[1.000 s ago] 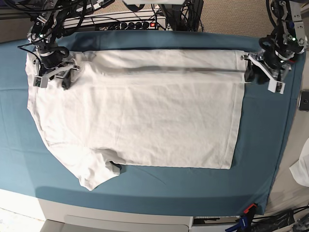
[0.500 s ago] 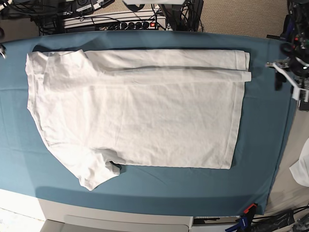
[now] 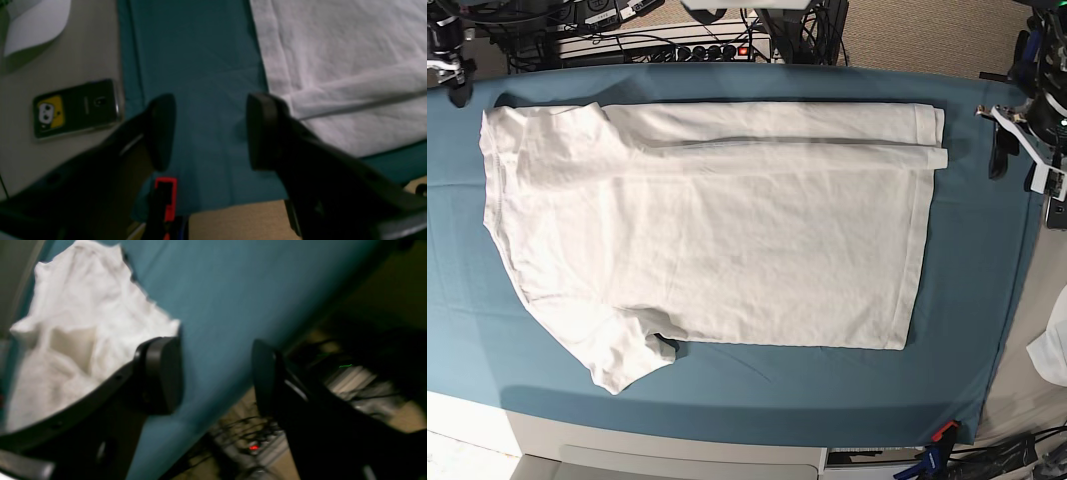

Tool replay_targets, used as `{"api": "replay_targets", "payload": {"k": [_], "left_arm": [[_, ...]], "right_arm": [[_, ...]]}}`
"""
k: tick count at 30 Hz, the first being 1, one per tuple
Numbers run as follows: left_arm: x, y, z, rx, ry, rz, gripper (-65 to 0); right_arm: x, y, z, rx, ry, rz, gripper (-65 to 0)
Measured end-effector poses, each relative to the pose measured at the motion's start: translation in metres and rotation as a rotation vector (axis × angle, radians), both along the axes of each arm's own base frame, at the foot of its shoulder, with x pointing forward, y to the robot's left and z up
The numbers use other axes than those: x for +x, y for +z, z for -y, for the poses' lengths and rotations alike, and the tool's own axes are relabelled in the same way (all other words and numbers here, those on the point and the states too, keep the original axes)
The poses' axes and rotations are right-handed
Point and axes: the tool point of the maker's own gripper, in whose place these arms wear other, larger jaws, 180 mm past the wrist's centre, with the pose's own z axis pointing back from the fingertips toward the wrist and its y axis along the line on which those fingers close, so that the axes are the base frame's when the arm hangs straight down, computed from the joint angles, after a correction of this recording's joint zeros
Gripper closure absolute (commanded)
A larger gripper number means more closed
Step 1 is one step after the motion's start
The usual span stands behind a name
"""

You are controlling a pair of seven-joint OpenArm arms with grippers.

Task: Fold the T-shirt properly
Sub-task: 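Release the folded edge and raise both grippers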

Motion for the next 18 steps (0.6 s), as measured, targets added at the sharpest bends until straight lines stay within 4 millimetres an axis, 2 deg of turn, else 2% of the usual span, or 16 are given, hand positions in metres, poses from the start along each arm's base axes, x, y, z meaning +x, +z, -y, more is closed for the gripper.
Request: {"api": "replay_targets", "payload": {"k": [3, 9, 13, 18], "left_arm": [[-0.001, -0.001, -0.002, 0.010, 0.002, -0.005, -34.5], [-0.004, -0.003, -0.002, 0.013, 0.006, -0.016, -34.5], [-0.004, -0.004, -0.005, 0.032, 0.011, -0.019, -34.5], [-0.004, -0.004, -0.006, 0.031, 0.014, -0.019, -34.5]], "right_arm": [[0.007, -0.004, -0.010, 0.016, 0.048, 0.006, -34.2], [0.039, -0.010, -0.037, 0.059, 0.154, 0.040, -34.2], [0.049, -0.010, -0.038, 0.048, 0.164, 0.043, -34.1], [0.049, -0.010, -0.037, 0.042, 0.161, 0.042, -34.1]]}}
